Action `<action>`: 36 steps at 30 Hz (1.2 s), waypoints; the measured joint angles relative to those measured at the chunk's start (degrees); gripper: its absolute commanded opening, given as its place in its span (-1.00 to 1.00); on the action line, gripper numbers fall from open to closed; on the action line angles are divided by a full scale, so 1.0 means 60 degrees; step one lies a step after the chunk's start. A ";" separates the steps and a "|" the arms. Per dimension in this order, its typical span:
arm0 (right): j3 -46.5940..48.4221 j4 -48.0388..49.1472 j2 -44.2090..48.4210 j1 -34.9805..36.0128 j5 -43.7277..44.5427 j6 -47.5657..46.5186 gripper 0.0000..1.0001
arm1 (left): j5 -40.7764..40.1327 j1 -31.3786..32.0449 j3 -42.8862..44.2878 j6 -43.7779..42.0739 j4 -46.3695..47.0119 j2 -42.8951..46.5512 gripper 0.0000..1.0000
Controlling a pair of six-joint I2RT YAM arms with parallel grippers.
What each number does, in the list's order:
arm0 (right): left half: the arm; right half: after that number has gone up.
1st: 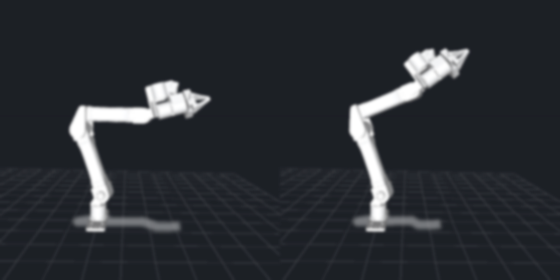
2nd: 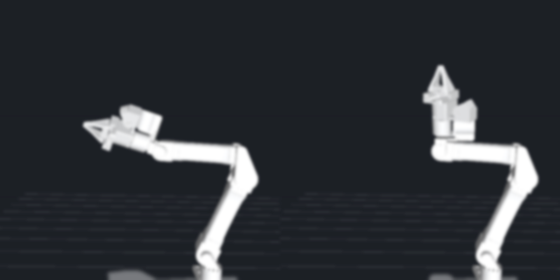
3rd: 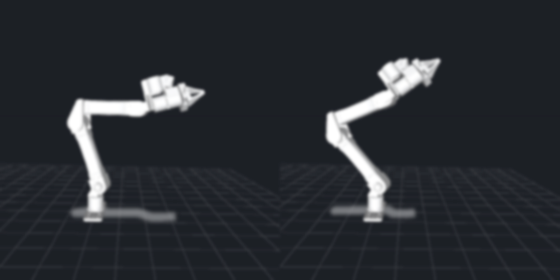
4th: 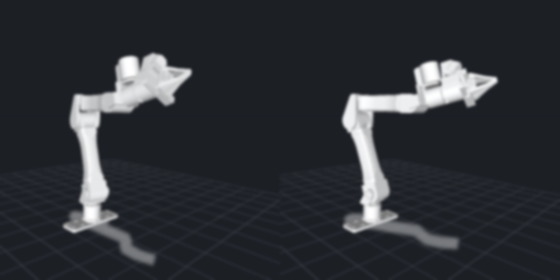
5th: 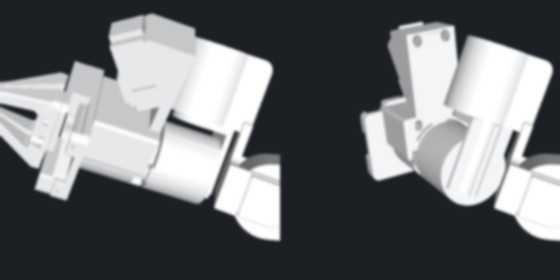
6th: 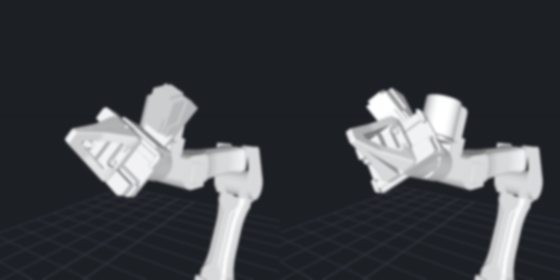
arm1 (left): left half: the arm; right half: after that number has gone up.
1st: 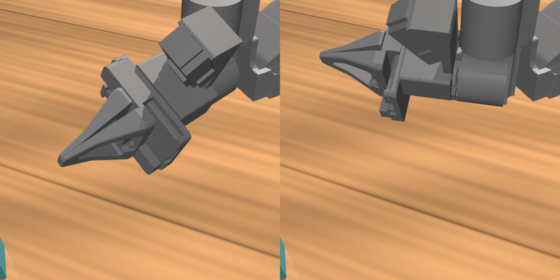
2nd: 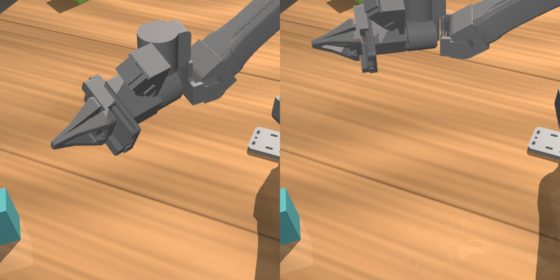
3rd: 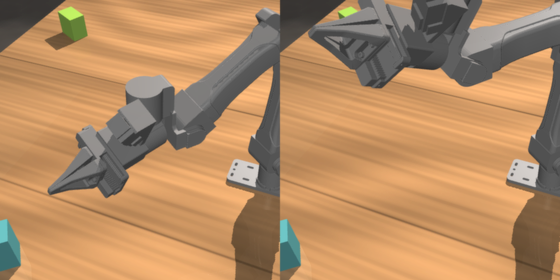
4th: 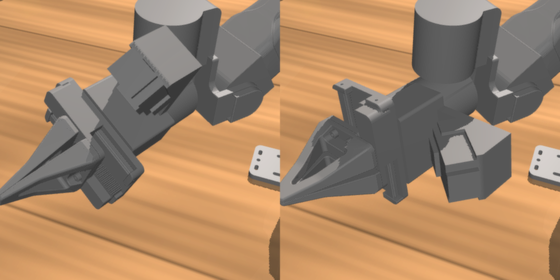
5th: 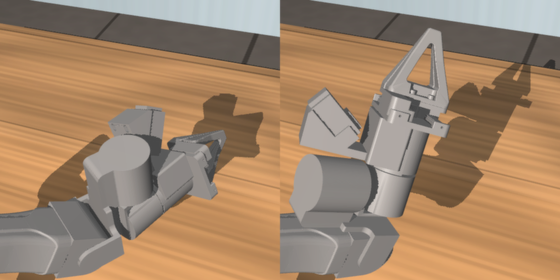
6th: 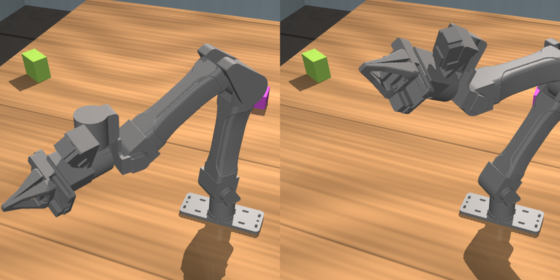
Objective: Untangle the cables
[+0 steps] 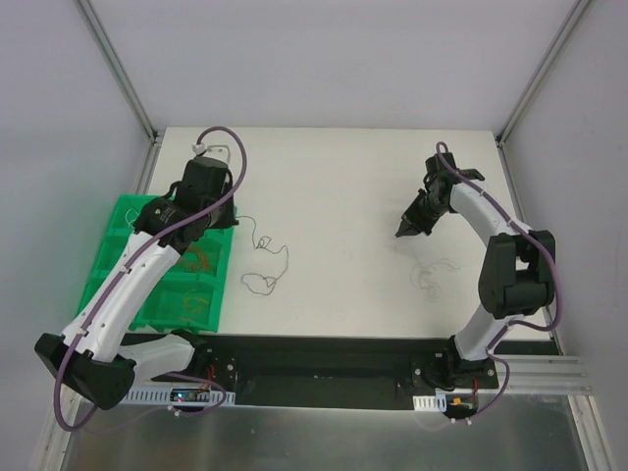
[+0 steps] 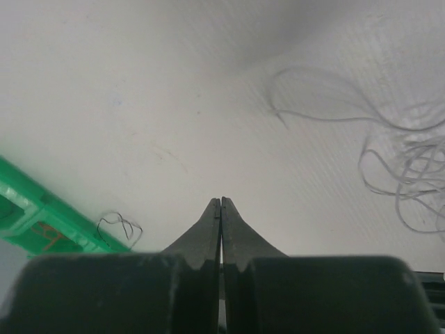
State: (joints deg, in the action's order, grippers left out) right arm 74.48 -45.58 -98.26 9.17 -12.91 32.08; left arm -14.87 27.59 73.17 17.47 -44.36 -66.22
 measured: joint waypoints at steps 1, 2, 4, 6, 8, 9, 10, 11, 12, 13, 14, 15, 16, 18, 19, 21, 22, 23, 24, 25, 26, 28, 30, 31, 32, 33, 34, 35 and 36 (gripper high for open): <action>0.0055 0.0007 0.0029 0.0033 -0.0073 -0.0219 -0.92 | 0.0018 -0.0142 0.0036 -0.0015 -0.0025 0.0113 -1.00; 0.0131 0.0058 0.0055 0.0087 -0.0266 -0.0521 -0.77 | 0.0106 -0.0255 0.0113 -0.0022 -0.0066 0.0200 -1.00; 0.0262 0.0350 0.0087 0.0393 -0.0809 -0.1177 -0.20 | 0.0466 -0.0350 0.0386 -0.0022 -0.0095 0.0229 -1.00; 0.0452 0.0765 0.0098 0.1096 -0.1399 -0.1923 0.10 | 0.0882 -0.0350 0.0583 0.0015 -0.0087 0.0142 -1.00; 0.0641 0.1246 0.0098 0.1978 -0.1891 -0.2506 0.23 | 0.1260 -0.0346 0.0678 0.0098 -0.0087 0.0036 -1.00; 0.0718 0.1585 0.0098 0.2466 -0.2182 -0.2761 0.26 | 0.1417 -0.0350 0.0710 0.0175 -0.0084 -0.0018 -1.00; 0.0747 0.1989 0.0098 0.2907 -0.2539 -0.2936 0.31 | 0.1526 -0.0346 0.0732 0.0219 -0.0087 -0.0058 -1.00; 0.0747 0.2404 0.0098 0.3333 -0.2932 -0.3020 0.35 | 0.1701 -0.0346 0.0772 0.0273 -0.0091 -0.0109 -1.00; 0.0739 0.2805 0.0095 0.3665 -0.3308 -0.3020 0.37 | 0.1821 -0.0350 0.0820 0.0313 -0.0095 -0.0153 -1.00; 0.0732 0.3144 0.0080 0.3865 -0.3614 -0.2980 0.38 | 0.1909 -0.0350 0.0871 0.0350 -0.0095 -0.0178 -1.00; 0.0729 0.3603 0.0055 0.4044 -0.3978 -0.2863 0.38 | 0.1993 -0.0346 0.0936 0.0393 -0.0091 -0.0197 -1.00; 0.0729 0.4080 -0.0004 0.4142 -0.4288 -0.2674 0.38 | 0.2127 -0.0346 0.1009 0.0433 -0.0095 -0.0197 -1.00; 0.0732 0.4495 -0.0102 0.4186 -0.4524 -0.2419 0.39 | 0.2233 -0.0350 0.1064 0.0455 -0.0095 -0.0193 -1.00; 0.0780 0.5111 -0.0415 0.4160 -0.4852 -0.1774 0.41 | 0.2444 -0.0346 0.1184 0.0517 -0.0080 -0.0193 -1.00; 0.0801 0.5413 -0.0641 0.4113 -0.4962 -0.1304 0.41 | 0.2499 -0.0346 0.1202 0.0539 -0.0073 -0.0193 -1.00; 0.0805 0.5931 -0.1173 0.4003 -0.5173 -0.0211 0.42 | 0.2707 -0.0346 0.1206 0.0659 -0.0080 -0.0189 -1.00; 0.0805 0.6127 -0.1428 0.3971 -0.5253 0.0353 0.42 | 0.2761 -0.0346 0.1206 0.0703 -0.0080 -0.0189 -1.00; 0.0805 0.6273 -0.1690 0.3938 -0.5333 0.1016 0.41 | 0.2863 -0.0350 0.1206 0.0747 -0.0080 -0.0189 -1.00; 0.0765 0.6397 -0.1909 0.3920 -0.5421 0.1705 0.41 | 0.2947 -0.0350 0.1206 0.0783 -0.0076 -0.0189 -1.00; 0.0674 0.6572 -0.2087 0.3916 -0.5490 0.2379 0.41 | 0.3002 -0.0346 0.1206 0.0823 -0.0073 -0.0186 -1.00; 0.0579 0.6706 -0.2215 0.3945 -0.5544 0.2991 0.41 | 0.3038 -0.0346 0.1206 0.0856 -0.0069 -0.0186 -1.00; 0.0415 0.6812 -0.2364 0.4025 -0.5635 0.3978 0.40 | 0.3173 -0.0350 0.1209 0.0922 -0.0040 -0.0186 -1.00; 0.0270 0.6827 -0.2401 0.4186 -0.5676 0.4943 0.39 | 0.3246 -0.0346 0.1209 0.0951 0.0018 -0.0186 -1.00; 0.0229 0.6859 -0.2401 0.4277 -0.5683 0.5319 0.38 | 0.3289 -0.0346 0.1213 0.0954 0.0055 -0.0189 -1.00; 0.0208 0.6910 -0.2401 0.4379 -0.5690 0.5639 0.36 | 0.3366 -0.0350 0.1220 0.0958 0.0080 -0.0189 -1.00; 0.0189 0.6969 -0.2404 0.4455 -0.5697 0.5850 0.33 | 0.3417 -0.0346 0.1231 0.0958 0.0095 -0.0189 -1.00; 0.0189 0.7020 -0.2426 0.4561 -0.5708 0.6076 0.26 | 0.3442 -0.0350 0.1242 0.0958 0.0106 -0.0189 -1.00; 0.0204 0.7093 -0.2473 0.4663 -0.5737 0.6258 0.17 | 0.3472 -0.0346 0.1271 0.0958 0.0109 -0.0193 -1.00; 0.0255 0.7125 -0.2568 0.4754 -0.5767 0.6411 0.07 | 0.3483 -0.0346 0.1300 0.0958 0.0124 -0.0193 -1.00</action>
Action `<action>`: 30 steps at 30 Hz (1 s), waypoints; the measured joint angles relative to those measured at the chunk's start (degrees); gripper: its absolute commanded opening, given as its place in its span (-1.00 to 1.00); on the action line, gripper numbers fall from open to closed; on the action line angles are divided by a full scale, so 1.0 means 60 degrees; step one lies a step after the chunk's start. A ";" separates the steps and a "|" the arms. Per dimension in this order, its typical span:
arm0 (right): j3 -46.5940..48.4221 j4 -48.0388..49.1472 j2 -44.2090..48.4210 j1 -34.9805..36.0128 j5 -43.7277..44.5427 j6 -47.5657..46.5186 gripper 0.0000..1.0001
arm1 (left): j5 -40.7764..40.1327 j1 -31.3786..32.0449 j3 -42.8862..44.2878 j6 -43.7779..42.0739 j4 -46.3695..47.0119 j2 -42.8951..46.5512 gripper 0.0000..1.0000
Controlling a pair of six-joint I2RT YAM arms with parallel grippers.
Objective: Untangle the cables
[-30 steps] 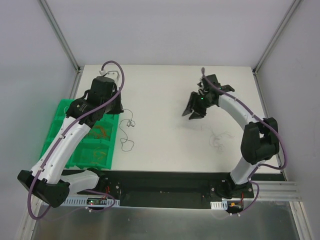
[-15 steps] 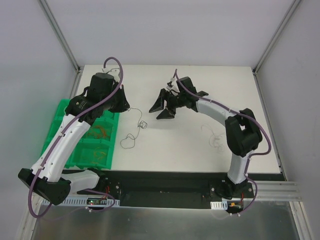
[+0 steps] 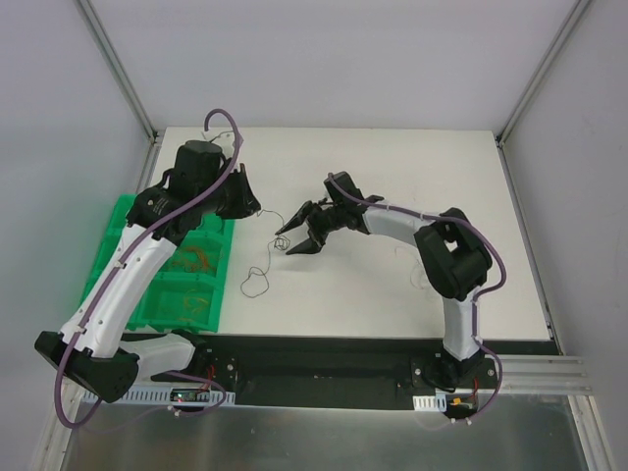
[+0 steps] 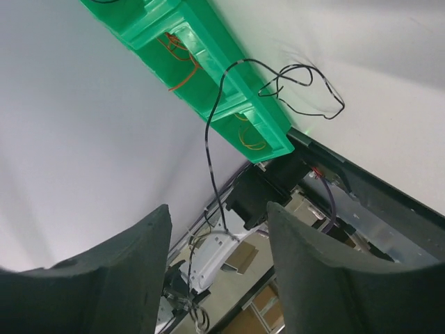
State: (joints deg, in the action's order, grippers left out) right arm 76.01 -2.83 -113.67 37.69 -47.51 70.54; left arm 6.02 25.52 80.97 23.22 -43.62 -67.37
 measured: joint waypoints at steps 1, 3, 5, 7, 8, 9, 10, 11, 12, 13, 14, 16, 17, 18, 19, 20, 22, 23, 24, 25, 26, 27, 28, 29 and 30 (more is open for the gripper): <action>0.0102 0.0018 -0.0127 0.0084 -0.0022 0.0138 0.00 | 0.0000 0.0000 0.0026 0.0000 0.0011 -0.0004 -1.00; 0.0299 0.0095 -0.0423 0.0248 0.0000 0.0390 -0.24 | 0.0000 0.0000 0.0095 0.0000 0.0047 0.0000 -1.00; 0.0335 0.0120 -0.0568 0.0357 0.0015 0.0528 -0.60 | -0.0004 0.0000 0.0157 -0.0004 0.0080 0.0000 -1.00; 0.0335 0.0124 -0.0630 0.0419 0.0018 0.0674 -0.93 | -0.0018 0.0000 0.0219 -0.0007 0.0109 0.0004 -1.00; 0.0335 0.0131 -0.0637 0.0423 0.0018 0.0685 -0.99 | -0.0051 0.0000 0.0248 -0.0011 0.0153 0.0022 -1.00; 0.0328 0.0138 -0.0637 0.0423 0.0029 0.0736 -0.99 | -0.0113 0.0000 0.0273 -0.0011 0.0186 0.0047 -1.00; 0.0313 0.0160 -0.0637 0.0393 0.0058 0.0736 -0.99 | -0.0193 0.0000 0.0295 -0.0011 0.0200 0.0080 -1.00; 0.0248 0.0219 -0.0627 0.0342 0.0117 0.0725 -1.00 | -0.0419 0.0000 0.0317 -0.0015 0.0219 0.0160 -1.00; 0.0193 0.0222 -0.0612 0.0266 0.0157 0.0714 -0.99 | -0.0608 0.0000 0.0335 -0.0015 0.0215 0.0240 -1.00; 0.0051 0.0222 -0.0550 0.0131 0.0277 0.0619 -0.99 | -0.0860 0.0000 0.0353 -0.0015 0.0215 0.0364 -1.00; -0.0087 0.0138 -0.0466 -0.0011 0.0393 0.0495 -1.00 | -0.1202 0.0000 0.0368 -0.0015 0.0222 0.0510 -1.00; -0.0430 -0.0342 -0.0142 -0.0517 0.0736 0.0047 -0.99 | -0.1920 0.0000 0.0382 -0.0011 0.0222 0.0863 -1.00; -0.0579 -0.0659 0.0084 -0.0834 0.0933 -0.0208 -0.99 | -0.2350 0.0000 0.0386 -0.0011 0.0222 0.1056 -1.00; -0.0725 -0.0936 0.0342 -0.1177 0.1140 -0.0441 -0.99 | -0.2714 0.0000 0.0393 -0.0007 0.0222 0.1275 -1.00; -0.0903 -0.1147 0.0648 -0.1526 0.1326 -0.0656 -0.99 | -0.3158 0.0000 0.0408 -0.0007 0.0222 0.1479 -1.00; -0.1104 -0.1315 0.0980 -0.1858 0.1494 -0.0852 -0.99 | -0.3483 0.0000 0.0426 -0.0011 0.0222 0.1661 -1.00; -0.1530 -0.1563 0.1625 -0.2473 0.1789 -0.1129 -0.99 | -0.4116 0.0000 0.0484 -0.0011 0.0226 0.1949 -1.00; -0.1745 -0.1676 0.1931 -0.2728 0.1909 -0.1228 -0.99 | -0.4379 0.0000 0.0495 -0.0011 0.0233 0.2025 -1.00; -0.1945 -0.1770 0.2193 -0.2925 0.2011 -0.1330 -0.99 | -0.4630 -0.0004 0.0503 -0.0011 0.0237 0.2106 -1.00; -0.2087 -0.1854 0.2375 -0.3049 0.2084 -0.1399 -0.99 | -0.4856 0.0000 0.0503 -0.0011 0.0229 0.2167 -1.00; -0.2280 -0.1942 0.2583 -0.3195 0.2138 -0.1497 -0.99 | -0.5064 0.0000 0.0503 -0.0011 0.0229 0.2208 -1.00; -0.2375 -0.2018 0.2692 -0.3271 0.2164 -0.1574 -0.99 | -0.5173 0.0000 0.0503 -0.0011 0.0229 0.2229 -1.00; -0.2481 -0.2120 0.2790 -0.3381 0.2193 -0.1668 -0.99 | -0.5300 0.0000 0.0503 -0.0011 0.0229 0.2244 -1.00; -0.2565 -0.2240 0.2871 -0.3483 0.2222 -0.1781 -0.99 | -0.5406 0.0000 0.0503 -0.0015 0.0229 0.2244 -1.00; -0.2626 -0.2368 0.2936 -0.3581 0.2266 -0.1909 -0.99 | -0.5515 0.0000 0.0503 -0.0015 0.0226 0.2226 -1.00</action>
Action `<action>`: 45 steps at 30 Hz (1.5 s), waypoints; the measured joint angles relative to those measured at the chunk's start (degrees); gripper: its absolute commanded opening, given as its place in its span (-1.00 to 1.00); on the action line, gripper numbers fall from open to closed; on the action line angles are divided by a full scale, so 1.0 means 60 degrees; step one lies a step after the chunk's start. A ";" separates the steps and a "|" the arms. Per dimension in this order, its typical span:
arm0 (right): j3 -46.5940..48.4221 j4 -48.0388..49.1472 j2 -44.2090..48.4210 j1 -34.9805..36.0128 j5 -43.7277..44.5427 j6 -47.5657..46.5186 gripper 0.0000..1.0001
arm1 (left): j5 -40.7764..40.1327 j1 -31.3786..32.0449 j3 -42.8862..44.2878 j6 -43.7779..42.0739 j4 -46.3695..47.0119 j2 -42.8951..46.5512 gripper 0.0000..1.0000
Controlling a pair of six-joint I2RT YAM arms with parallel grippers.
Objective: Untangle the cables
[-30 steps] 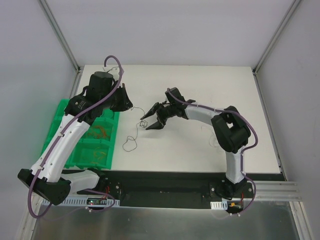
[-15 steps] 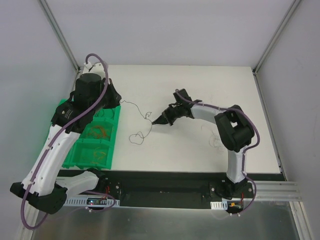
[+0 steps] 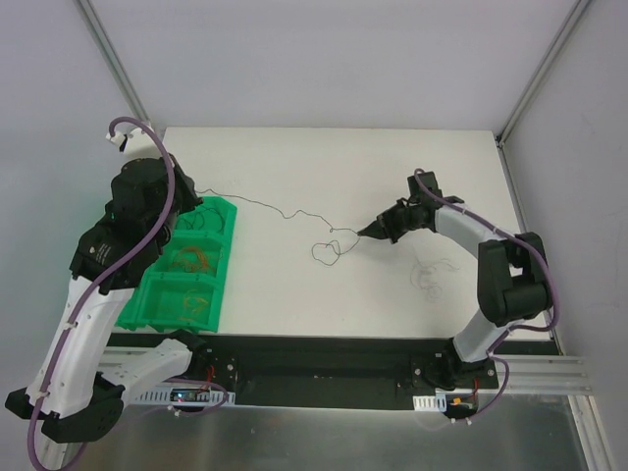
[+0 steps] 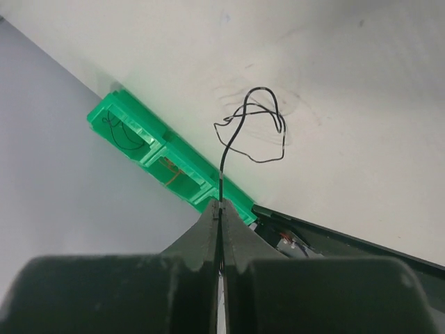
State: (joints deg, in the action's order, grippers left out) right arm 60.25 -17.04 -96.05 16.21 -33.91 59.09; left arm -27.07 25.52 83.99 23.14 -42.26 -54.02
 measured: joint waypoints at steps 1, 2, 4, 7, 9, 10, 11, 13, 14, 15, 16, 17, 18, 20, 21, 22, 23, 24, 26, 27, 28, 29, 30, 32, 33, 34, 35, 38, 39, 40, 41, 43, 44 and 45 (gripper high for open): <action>-0.0036 -0.0142 0.0047 -0.0127 0.0044 -0.0142 -0.99 | -0.0102 0.0000 0.0000 -0.0011 -0.0004 -0.0022 -1.00; -0.0036 -0.0310 0.0098 -0.0277 0.0095 -0.0299 -0.99 | -0.0175 0.0000 0.0000 -0.0029 0.0000 -0.0033 -1.00; -0.0029 -0.0648 0.0255 -0.0601 0.0270 -0.0721 -0.99 | -0.0408 0.0000 0.0000 -0.0058 -0.0004 -0.0033 -1.00; 0.0277 -0.1708 0.0583 -0.1060 0.0845 -0.1712 -1.00 | -0.0831 0.0000 0.0000 -0.0131 -0.0007 0.0007 -1.00; 0.0816 -0.2455 0.0758 -0.1198 0.1344 -0.2477 -0.99 | -0.1060 0.0000 0.0000 -0.0175 -0.0011 0.0044 -1.00; 0.1104 -0.2699 0.0867 -0.1202 0.1552 -0.2838 -0.99 | -0.1137 0.0000 0.0000 -0.0178 -0.0015 0.0055 -1.00; 0.1337 -0.2871 0.1002 -0.1195 0.1723 -0.3173 -0.99 | -0.1220 0.0000 0.0000 -0.0178 -0.0018 0.0058 -1.00; 0.1694 -0.3184 0.1330 -0.1147 0.2044 -0.3774 -0.99 | -0.1348 0.0000 0.0000 -0.0175 -0.0029 0.0058 -1.00; 0.1807 -0.3308 0.1443 -0.1137 0.2138 -0.3985 -0.99 | -0.1373 0.0000 0.0000 -0.0175 -0.0029 0.0051 -1.00; 0.1938 -0.3468 0.1552 -0.1126 0.2229 -0.4240 -0.99 | -0.1370 0.0000 0.0000 -0.0175 -0.0029 0.0044 -1.00; 0.2065 -0.3581 0.1603 -0.1111 0.2262 -0.4473 -0.99 | -0.1351 0.0000 0.0004 -0.0175 -0.0029 0.0029 -1.00; 0.2200 -0.3683 0.1610 -0.1071 0.2251 -0.4685 -0.99 | -0.1290 0.0000 0.0018 -0.0171 -0.0029 -0.0004 -1.00; 0.2320 -0.3756 0.1585 -0.1027 0.2222 -0.4881 -0.99 | -0.1147 0.0000 0.0029 -0.0171 -0.0018 -0.0076 -1.00; 0.2612 -0.3938 0.1464 -0.0820 0.2058 -0.5209 -0.99 | -0.0586 -0.0004 0.0033 -0.0175 0.0000 -0.0259 -1.00; 0.2794 -0.4003 0.1362 -0.0623 0.1905 -0.5329 -0.99 | -0.0215 -0.0004 0.0033 -0.0175 0.0004 -0.0430 -1.00; 0.2969 -0.4003 0.1235 -0.0368 0.1687 -0.5421 -0.99 | 0.0313 -0.0004 0.0029 -0.0153 0.0004 -0.0612 -1.00; 0.3115 -0.3942 0.1096 -0.0069 0.1377 -0.5464 -0.99 | 0.0772 -0.0004 0.0007 -0.0095 0.0025 -0.0834 -1.00; 0.3202 -0.3829 0.0958 0.0273 0.0987 -0.5468 -0.99 | 0.1279 -0.0004 -0.0055 -0.0007 0.0076 -0.1078 -1.00; 0.3228 -0.3519 0.0637 0.0947 0.0168 -0.5435 -0.99 | 0.2200 -0.0004 -0.0222 0.0106 0.0146 -0.1566 -1.00; 0.3249 -0.3381 0.0379 0.1337 -0.0306 -0.5431 -0.99 | 0.2739 -0.0004 -0.0317 0.0182 0.0160 -0.1931 -1.00; 0.3271 -0.3253 0.0069 0.1723 -0.0787 -0.5435 -0.96 | 0.3304 -0.0004 -0.0404 0.0244 0.0168 -0.2317 -1.00; 0.3311 -0.3166 -0.0291 0.2051 -0.1253 -0.5450 -0.85 | 0.3876 -0.0004 -0.0466 0.0280 0.0168 -0.2758 -1.00; 0.3333 -0.3104 -0.0667 0.2353 -0.1698 -0.5490 -0.55 | 0.4473 -0.0004 -0.0517 0.0306 0.0175 -0.3198 -1.00; 0.3366 -0.3322 -0.1384 0.2732 -0.2208 -0.5748 -0.22 | 0.5552 0.0000 -0.0586 0.0393 0.0168 -0.4131 -1.00; 0.3366 -0.3581 -0.1657 0.2761 -0.2215 -0.5952 -0.10 | 0.5992 0.0000 -0.0608 0.0470 0.0175 -0.4579 -1.00; 0.3366 -0.3832 -0.1803 0.2714 -0.2138 -0.6098 0.02 | 0.6262 0.0004 -0.0645 0.0506 0.0189 -0.4929 -1.00; 0.3326 -0.4113 -0.1887 0.2565 -0.1982 -0.6349 0.10 | 0.6546 0.0004 -0.0714 0.0543 0.0200 -0.5337 -1.00; 0.2994 -0.4492 -0.1512 0.1745 -0.1526 -0.6779 0.18 | 0.7104 0.0069 -0.0965 0.0568 0.0168 -0.6379 -1.00; 0.2809 -0.4568 -0.1235 0.1373 -0.1344 -0.6892 0.18 | 0.7191 0.0091 -0.1024 0.0565 0.0157 -0.6579 -1.00; 0.2645 -0.4619 -0.0969 0.1056 -0.1191 -0.7005 0.19 | 0.7198 0.0142 -0.1071 0.0561 0.0131 -0.6801 -1.00; 0.2477 -0.4754 -0.0634 0.0685 -0.0984 -0.7144 0.19 | 0.7220 0.0222 -0.1100 0.0554 0.0131 -0.6936 -1.00; 0.2313 -0.5060 0.0004 -0.0007 -0.0565 -0.7442 0.19 | 0.7249 0.0535 -0.1122 0.0532 0.0135 -0.7180 -1.00; 0.2295 -0.5195 0.0270 -0.0240 -0.0379 -0.7588 0.19 | 0.7246 0.0681 -0.1129 0.0528 0.0138 -0.7231 -1.00; 0.2288 -0.5289 0.0492 -0.0372 -0.0226 -0.7734 0.19 | 0.7224 0.0863 -0.1133 0.0514 0.0138 -0.7286 -1.00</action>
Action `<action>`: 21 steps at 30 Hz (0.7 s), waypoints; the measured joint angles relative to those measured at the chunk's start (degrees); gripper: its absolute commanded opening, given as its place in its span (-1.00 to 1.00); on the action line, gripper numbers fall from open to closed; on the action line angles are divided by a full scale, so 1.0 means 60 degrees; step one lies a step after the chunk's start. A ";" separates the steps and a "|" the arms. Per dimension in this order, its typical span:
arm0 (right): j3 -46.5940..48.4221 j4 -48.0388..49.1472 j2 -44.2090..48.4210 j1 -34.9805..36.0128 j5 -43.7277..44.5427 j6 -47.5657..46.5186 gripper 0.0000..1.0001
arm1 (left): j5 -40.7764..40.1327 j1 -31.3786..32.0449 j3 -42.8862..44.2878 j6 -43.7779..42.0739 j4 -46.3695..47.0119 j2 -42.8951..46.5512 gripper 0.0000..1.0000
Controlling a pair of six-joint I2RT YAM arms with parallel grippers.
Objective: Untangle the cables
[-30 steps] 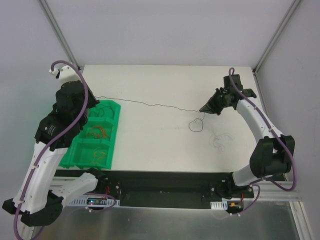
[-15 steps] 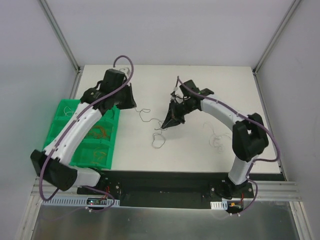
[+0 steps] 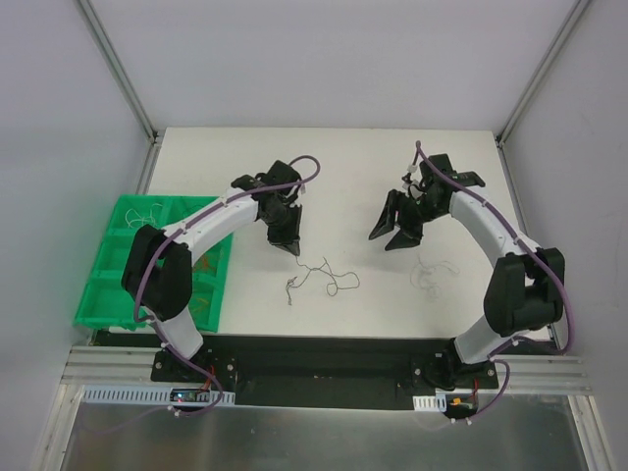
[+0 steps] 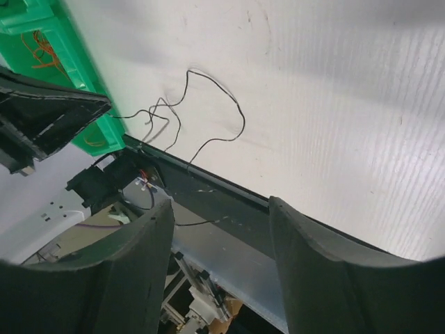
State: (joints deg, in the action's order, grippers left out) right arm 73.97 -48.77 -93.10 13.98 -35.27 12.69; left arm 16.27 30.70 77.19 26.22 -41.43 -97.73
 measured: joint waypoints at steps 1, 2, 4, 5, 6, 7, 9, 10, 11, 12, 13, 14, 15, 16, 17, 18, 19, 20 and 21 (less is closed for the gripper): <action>-0.0018 -0.0062 0.0193 -0.0047 0.0095 -0.0124 0.19 | -0.0011 0.0178 0.0000 -0.0011 0.0000 -0.0044 -1.00; -0.0066 -0.0102 0.0346 -0.0040 0.0120 -0.0229 0.19 | -0.0040 0.0335 0.0000 -0.0015 0.0011 -0.0087 -0.97; -0.0219 -0.0109 0.0525 0.0029 0.0127 -0.0346 0.19 | -0.0124 0.0594 -0.0036 -0.0025 0.0029 -0.0146 -0.92; -0.0328 -0.0117 0.0565 0.0055 0.0127 -0.0390 0.18 | -0.0215 0.0670 -0.0080 -0.0029 0.0047 -0.0149 -0.90; -0.0437 -0.0117 0.0568 0.0091 0.0124 -0.0426 0.18 | -0.0339 0.0714 -0.0168 -0.0025 0.0069 -0.0149 -0.83; -0.0550 -0.0117 0.0565 0.0113 0.0124 -0.0463 0.18 | -0.0528 0.0732 -0.0277 -0.0018 0.0073 -0.0146 -0.71; -0.0699 -0.0168 0.0565 0.0117 0.0124 -0.0550 0.18 | -0.0900 0.0725 -0.0583 0.0000 0.0087 -0.0120 -0.46; -0.0736 -0.0211 0.0565 0.0117 0.0127 -0.0623 0.18 | -0.1075 0.0718 -0.0714 0.0000 0.0076 -0.0087 -0.35; -0.0750 -0.0240 0.0565 0.0117 0.0127 -0.0703 0.18 | -0.1300 0.0699 -0.0874 0.0036 0.0062 -0.0018 -0.27; -0.0750 -0.0262 0.0565 0.0117 0.0124 -0.0780 0.18 | -0.1512 0.0699 -0.1005 0.0062 0.0029 0.0091 -0.14; -0.0750 -0.0262 0.0565 0.0117 0.0113 -0.0849 0.18 | -0.1701 0.0692 -0.1104 0.0102 0.0000 0.0240 -0.03; -0.0750 -0.0262 0.0565 0.0117 0.0095 -0.0911 0.17 | -0.1851 0.0692 -0.1162 0.0135 -0.0033 0.0415 0.13; -0.0754 -0.0262 0.0561 0.0117 0.0084 -0.0958 0.17 | -0.2025 0.0696 -0.1173 0.0178 -0.0073 0.0597 0.28; -0.0761 -0.0255 0.0561 0.0117 0.0058 -0.0984 0.17 | -0.2200 0.0699 -0.1177 0.0240 -0.0087 0.0787 0.54; -0.0787 -0.0215 0.0561 0.0117 0.0011 -0.0994 0.17 | -0.2320 0.0699 -0.1177 0.0284 -0.0095 0.0925 0.74; -0.0831 -0.0178 0.0561 0.0117 -0.0015 -0.1005 0.17 | -0.2368 0.0699 -0.1198 0.0368 -0.0087 0.1093 0.87; -0.0900 -0.0142 0.0561 0.0117 -0.0033 -0.1024 0.17 | -0.2408 0.0696 -0.1257 0.0466 -0.0062 0.1260 0.98; -0.0947 -0.0146 0.0561 0.0117 -0.0036 -0.1038 0.17 | -0.2379 0.0696 -0.1322 0.0532 -0.0058 0.1399 0.98; -0.1005 -0.0146 0.0561 0.0117 -0.0047 -0.1060 0.17 | -0.2233 0.0696 -0.1392 0.0546 -0.0040 0.1504 0.98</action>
State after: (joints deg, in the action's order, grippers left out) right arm 67.94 -49.65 -89.73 14.68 -35.55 6.33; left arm 2.87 34.87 68.84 29.50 -41.67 -88.71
